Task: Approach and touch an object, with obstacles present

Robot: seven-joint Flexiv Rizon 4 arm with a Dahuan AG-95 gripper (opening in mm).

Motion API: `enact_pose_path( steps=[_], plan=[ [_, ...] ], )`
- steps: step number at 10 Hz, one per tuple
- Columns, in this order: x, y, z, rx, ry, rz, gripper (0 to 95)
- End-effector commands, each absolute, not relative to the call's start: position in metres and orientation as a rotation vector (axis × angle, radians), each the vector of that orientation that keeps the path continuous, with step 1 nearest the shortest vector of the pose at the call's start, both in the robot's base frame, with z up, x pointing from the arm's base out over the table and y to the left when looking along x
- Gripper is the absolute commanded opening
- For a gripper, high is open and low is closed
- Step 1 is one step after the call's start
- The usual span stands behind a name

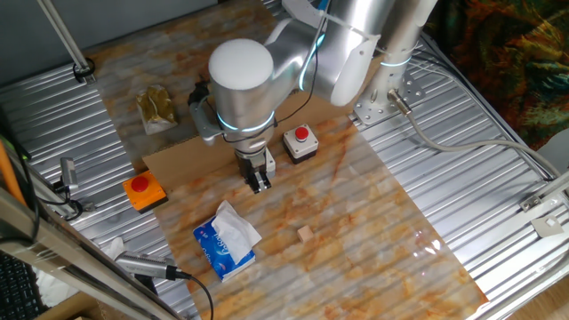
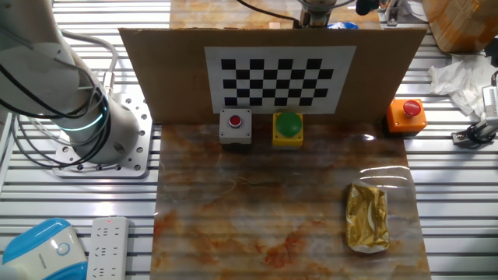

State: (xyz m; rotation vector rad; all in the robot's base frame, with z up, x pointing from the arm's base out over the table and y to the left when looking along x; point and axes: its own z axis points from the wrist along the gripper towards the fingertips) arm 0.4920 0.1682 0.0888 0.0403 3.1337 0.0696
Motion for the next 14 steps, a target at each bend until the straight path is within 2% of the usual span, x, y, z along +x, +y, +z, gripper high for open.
enact_pose_path(
  steps=[1,14],
  plan=[
    [0.4928,0.1687,0.0883,0.019,3.134,0.068,0.0],
    [0.4928,0.1687,0.0883,-0.14,3.123,0.147,0.0]
  ],
)
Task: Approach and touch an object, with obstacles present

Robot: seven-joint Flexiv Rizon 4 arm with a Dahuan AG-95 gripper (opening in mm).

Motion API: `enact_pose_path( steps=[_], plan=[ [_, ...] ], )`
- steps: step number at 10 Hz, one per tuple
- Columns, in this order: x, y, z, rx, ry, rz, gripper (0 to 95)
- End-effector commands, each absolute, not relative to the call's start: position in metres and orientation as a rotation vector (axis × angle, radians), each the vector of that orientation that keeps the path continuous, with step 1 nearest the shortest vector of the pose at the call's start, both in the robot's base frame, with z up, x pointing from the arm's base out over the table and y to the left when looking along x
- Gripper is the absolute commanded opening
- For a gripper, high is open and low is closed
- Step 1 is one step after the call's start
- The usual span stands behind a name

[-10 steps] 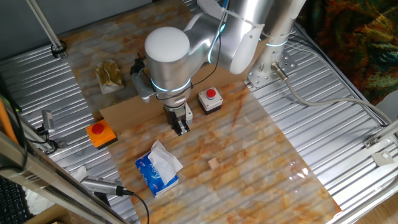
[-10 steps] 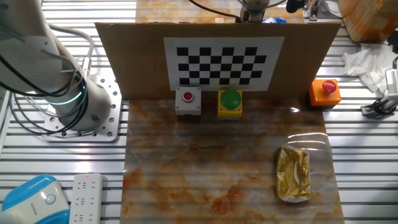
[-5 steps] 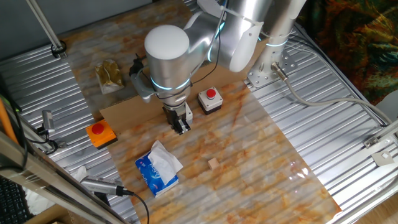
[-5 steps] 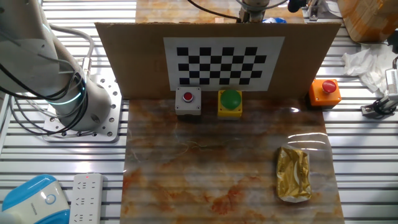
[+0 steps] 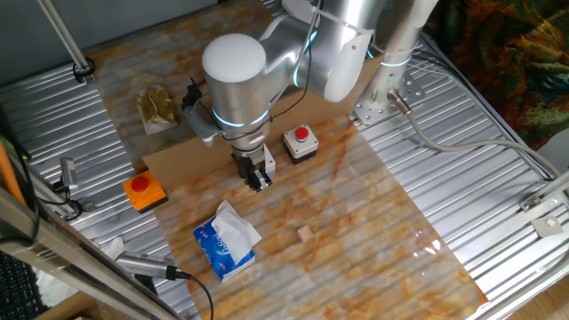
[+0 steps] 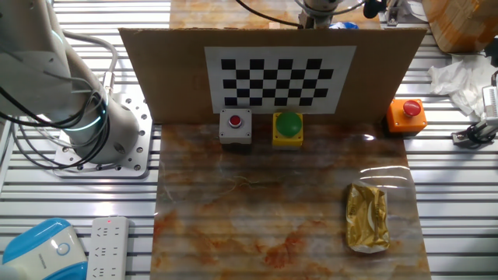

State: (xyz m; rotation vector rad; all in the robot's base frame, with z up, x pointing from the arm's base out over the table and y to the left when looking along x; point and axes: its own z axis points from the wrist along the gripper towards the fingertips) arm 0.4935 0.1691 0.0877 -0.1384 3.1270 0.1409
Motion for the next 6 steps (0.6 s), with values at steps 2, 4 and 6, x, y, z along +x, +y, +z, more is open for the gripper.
enact_pose_path(
  steps=[2,4,6],
  plan=[
    [0.4928,0.1687,0.0883,-0.157,3.117,0.156,0.0],
    [0.4928,0.1687,0.0883,-0.151,3.104,0.165,0.0],
    [0.4928,0.1687,0.0883,-0.147,3.098,0.175,0.0]
  ],
)
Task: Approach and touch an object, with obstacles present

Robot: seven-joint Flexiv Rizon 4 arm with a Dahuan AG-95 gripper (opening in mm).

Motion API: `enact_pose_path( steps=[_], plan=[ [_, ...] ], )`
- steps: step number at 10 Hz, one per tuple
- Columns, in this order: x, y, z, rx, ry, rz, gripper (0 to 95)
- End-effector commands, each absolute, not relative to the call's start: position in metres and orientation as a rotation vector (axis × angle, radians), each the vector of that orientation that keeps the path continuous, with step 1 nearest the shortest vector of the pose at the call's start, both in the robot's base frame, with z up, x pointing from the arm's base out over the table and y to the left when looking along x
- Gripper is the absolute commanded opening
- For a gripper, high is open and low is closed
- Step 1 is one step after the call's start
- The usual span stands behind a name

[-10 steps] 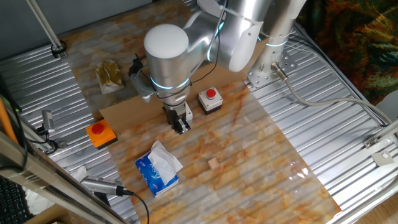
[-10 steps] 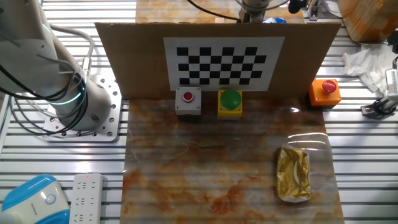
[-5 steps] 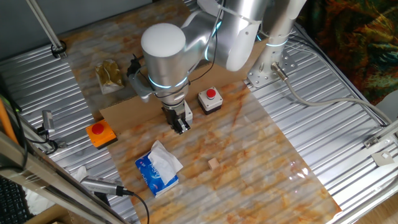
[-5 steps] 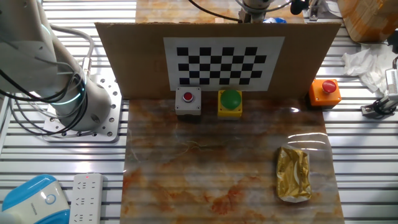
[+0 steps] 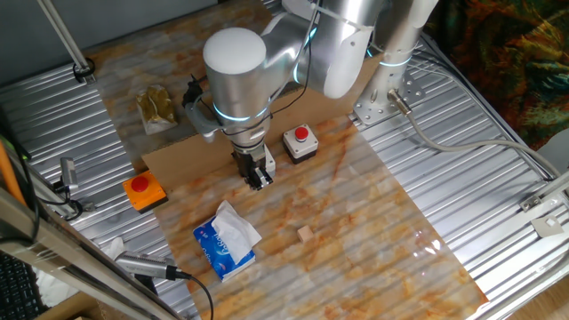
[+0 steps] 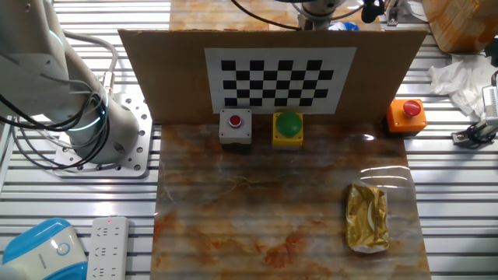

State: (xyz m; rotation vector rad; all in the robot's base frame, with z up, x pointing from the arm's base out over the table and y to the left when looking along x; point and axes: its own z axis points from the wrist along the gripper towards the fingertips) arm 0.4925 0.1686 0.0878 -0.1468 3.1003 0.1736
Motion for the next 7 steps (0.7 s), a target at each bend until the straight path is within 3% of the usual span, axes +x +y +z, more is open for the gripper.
enact_pose_path(
  steps=[1,7],
  plan=[
    [0.4928,0.1687,0.0883,-0.154,3.087,0.179,0.0],
    [0.4928,0.1687,0.0883,-0.231,3.093,0.171,0.0]
  ],
)
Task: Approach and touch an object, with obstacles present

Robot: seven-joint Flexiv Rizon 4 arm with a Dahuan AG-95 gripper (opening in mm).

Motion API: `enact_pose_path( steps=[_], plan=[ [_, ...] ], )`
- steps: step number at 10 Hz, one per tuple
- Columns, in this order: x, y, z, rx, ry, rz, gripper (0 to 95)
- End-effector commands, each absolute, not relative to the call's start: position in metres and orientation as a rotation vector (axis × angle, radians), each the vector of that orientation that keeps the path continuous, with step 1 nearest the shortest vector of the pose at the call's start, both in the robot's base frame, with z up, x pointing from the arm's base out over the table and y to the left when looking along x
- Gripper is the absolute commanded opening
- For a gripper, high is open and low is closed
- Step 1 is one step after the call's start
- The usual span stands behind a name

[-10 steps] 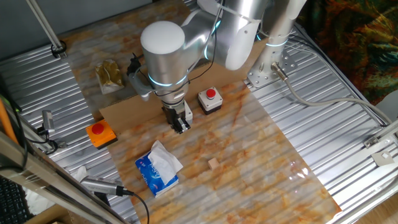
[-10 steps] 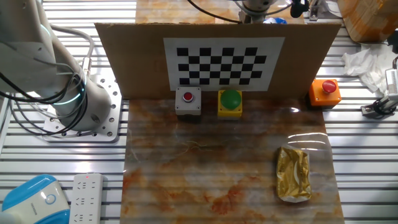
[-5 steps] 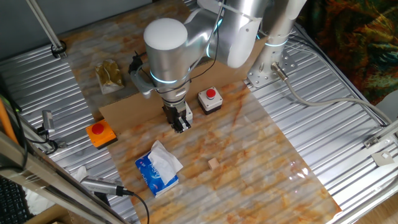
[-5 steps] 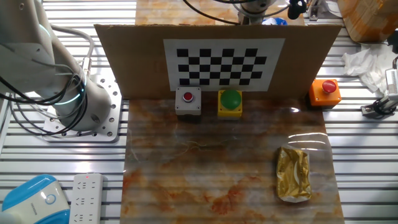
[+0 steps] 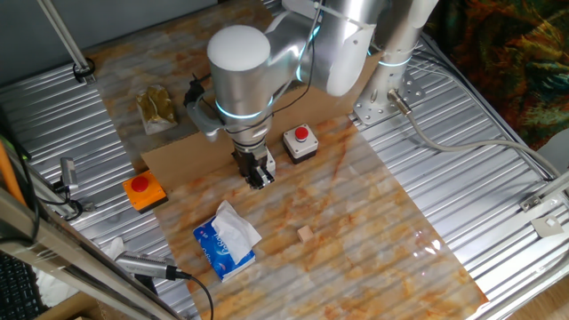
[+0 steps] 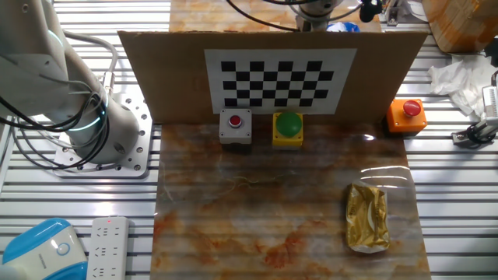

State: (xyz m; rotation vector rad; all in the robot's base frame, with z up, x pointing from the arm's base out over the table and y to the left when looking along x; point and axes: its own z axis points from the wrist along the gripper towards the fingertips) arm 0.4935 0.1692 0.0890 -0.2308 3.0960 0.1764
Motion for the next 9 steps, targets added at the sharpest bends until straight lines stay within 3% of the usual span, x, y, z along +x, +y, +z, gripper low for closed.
enact_pose_path(
  steps=[1,9],
  plan=[
    [0.493,0.169,0.088,-0.229,3.092,0.171,0.0],
    [0.486,0.18,0.089,-0.169,3.126,0.205,0.0]
  ],
)
